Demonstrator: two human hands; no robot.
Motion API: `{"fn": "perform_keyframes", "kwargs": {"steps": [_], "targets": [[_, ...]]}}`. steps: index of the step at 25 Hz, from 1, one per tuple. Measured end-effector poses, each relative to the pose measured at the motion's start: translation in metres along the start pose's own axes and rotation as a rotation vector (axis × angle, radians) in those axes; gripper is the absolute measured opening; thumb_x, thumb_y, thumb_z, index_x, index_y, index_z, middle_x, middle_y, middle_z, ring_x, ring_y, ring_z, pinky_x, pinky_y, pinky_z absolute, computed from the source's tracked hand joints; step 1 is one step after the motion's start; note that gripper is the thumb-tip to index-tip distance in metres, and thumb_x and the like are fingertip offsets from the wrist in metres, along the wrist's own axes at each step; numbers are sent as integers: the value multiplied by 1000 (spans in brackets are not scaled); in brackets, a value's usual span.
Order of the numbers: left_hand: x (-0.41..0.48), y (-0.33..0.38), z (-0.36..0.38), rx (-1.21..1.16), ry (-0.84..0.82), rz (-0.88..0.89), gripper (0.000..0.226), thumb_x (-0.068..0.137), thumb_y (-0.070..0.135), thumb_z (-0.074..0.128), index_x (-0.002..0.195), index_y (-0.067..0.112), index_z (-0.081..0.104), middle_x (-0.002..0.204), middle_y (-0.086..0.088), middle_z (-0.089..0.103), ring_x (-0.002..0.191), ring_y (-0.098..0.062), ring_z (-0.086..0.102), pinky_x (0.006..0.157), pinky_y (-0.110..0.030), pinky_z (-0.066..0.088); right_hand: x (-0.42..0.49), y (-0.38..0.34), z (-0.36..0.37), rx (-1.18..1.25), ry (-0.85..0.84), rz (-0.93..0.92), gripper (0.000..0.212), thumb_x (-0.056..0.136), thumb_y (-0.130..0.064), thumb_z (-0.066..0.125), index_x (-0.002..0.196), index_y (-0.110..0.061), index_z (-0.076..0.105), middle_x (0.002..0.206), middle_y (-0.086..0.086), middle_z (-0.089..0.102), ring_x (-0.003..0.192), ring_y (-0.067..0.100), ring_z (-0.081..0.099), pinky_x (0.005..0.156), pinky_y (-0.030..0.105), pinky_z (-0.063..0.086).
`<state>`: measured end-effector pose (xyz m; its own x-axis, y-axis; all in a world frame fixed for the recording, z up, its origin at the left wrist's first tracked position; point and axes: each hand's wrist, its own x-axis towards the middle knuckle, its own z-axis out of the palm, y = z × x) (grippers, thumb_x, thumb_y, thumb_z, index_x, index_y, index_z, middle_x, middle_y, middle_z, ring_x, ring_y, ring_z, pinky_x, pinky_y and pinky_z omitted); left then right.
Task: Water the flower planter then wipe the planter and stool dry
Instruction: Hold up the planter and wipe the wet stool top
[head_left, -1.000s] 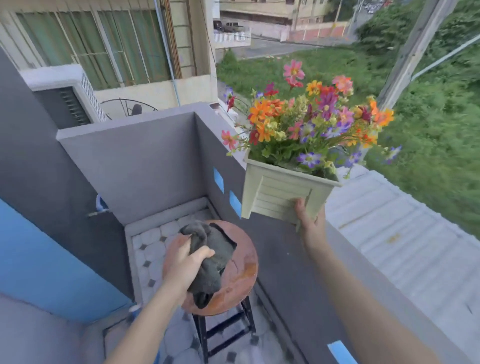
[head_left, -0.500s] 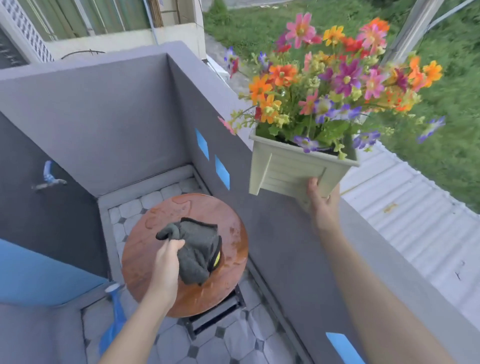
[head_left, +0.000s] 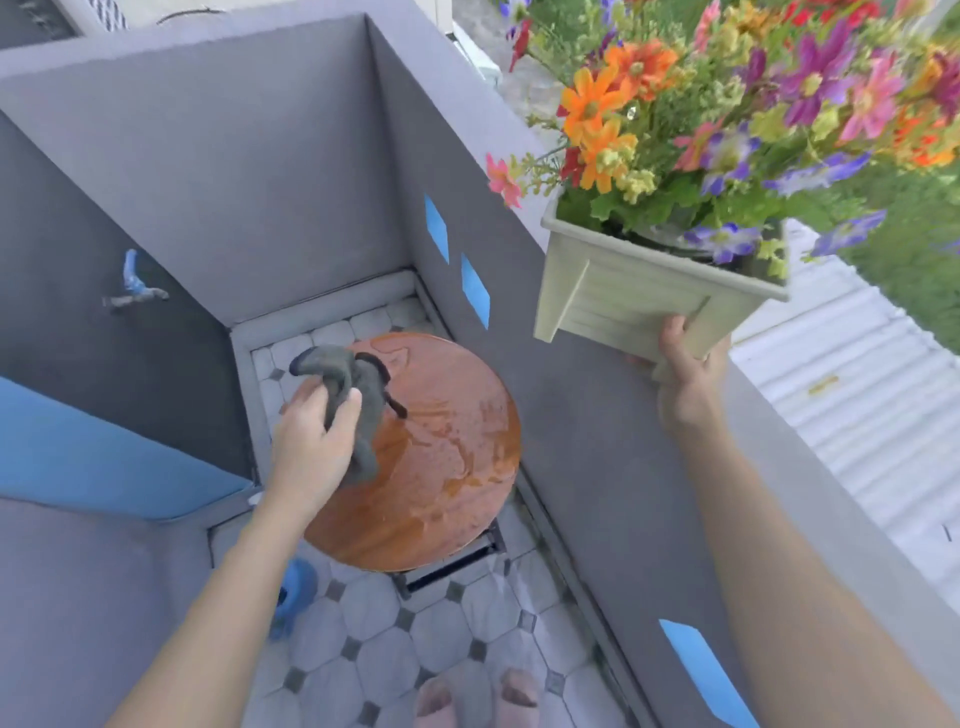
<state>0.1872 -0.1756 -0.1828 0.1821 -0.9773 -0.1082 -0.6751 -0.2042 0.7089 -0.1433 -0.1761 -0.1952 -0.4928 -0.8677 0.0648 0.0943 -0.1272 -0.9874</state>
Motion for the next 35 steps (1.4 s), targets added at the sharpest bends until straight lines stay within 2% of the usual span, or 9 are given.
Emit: {"fn": "perform_keyframes", "kwargs": {"steps": [2, 6, 10, 12, 14, 17, 22, 29, 35], "targets": [[-8, -16, 7, 337, 60, 286, 32, 93, 25, 53, 114, 1, 59, 116, -16, 51, 109, -37, 46, 86, -42, 43, 0, 2, -3, -16, 11, -20, 61, 63, -67, 77, 106, -31, 54, 81, -23, 61, 83, 15, 53, 74, 57, 43], [-53, -48, 53, 590, -377, 142, 68, 93, 53, 39, 145, 9, 30, 137, -10, 34, 124, -29, 35, 91, -39, 46, 6, 11, -10, 15, -27, -109, 38, 76, -56, 75, 110, -43, 62, 104, -10, 61, 109, 24, 49, 100, 74, 34], [-42, -53, 33, 451, -244, 534, 38, 86, 31, 42, 108, 10, 64, 113, -5, 64, 105, -26, 57, 72, -35, 55, 4, 9, -8, 39, -30, -93, 41, 75, -54, 76, 113, -43, 63, 110, -11, 63, 116, 24, 50, 104, 74, 31], [-16, -75, 19, 475, -386, 898, 34, 82, 22, 45, 106, 17, 68, 126, 0, 62, 121, -23, 52, 93, -41, 47, 3, 8, -6, 53, -46, -78, 50, 74, -54, 77, 117, -37, 58, 112, -11, 63, 118, 24, 50, 105, 74, 30], [0, -95, 13, 624, -617, 1031, 41, 92, 31, 40, 131, 30, 54, 148, 7, 40, 141, -19, 27, 112, -39, 22, 2, 6, -6, 41, -68, -82, 58, 74, -54, 77, 121, -30, 52, 113, -8, 62, 118, 25, 50, 104, 74, 31], [-12, -107, 34, 698, -679, 989, 47, 99, 45, 19, 145, 38, 27, 154, 13, 20, 144, -15, 6, 112, -38, 3, 1, 3, -4, 48, -81, -68, 68, 72, -55, 79, 124, -25, 47, 115, -6, 62, 120, 24, 51, 105, 72, 32], [-46, -71, 85, 621, -590, 868, 50, 98, 46, 14, 143, 36, 34, 152, 11, 30, 143, -20, 15, 113, -45, 16, 0, 3, -3, 22, -64, -86, 71, 69, -58, 79, 122, -24, 47, 109, -19, 67, 115, 18, 54, 109, 66, 33], [-13, -9, 138, 643, -518, 727, 63, 88, 51, 2, 147, 37, 20, 157, 13, 14, 146, -14, 2, 115, -42, 8, 0, 4, -2, 26, -64, -89, 75, 68, -60, 78, 125, -22, 45, 118, -5, 60, 119, 19, 52, 109, 66, 33], [24, 10, 160, 625, -430, 509, 51, 99, 43, 18, 149, 32, 14, 159, 11, 7, 146, -16, -2, 116, -43, 6, -1, 4, -1, 13, -38, -103, 79, 68, -62, 77, 127, -22, 44, 123, 1, 55, 121, 20, 50, 112, 58, 35]]}}
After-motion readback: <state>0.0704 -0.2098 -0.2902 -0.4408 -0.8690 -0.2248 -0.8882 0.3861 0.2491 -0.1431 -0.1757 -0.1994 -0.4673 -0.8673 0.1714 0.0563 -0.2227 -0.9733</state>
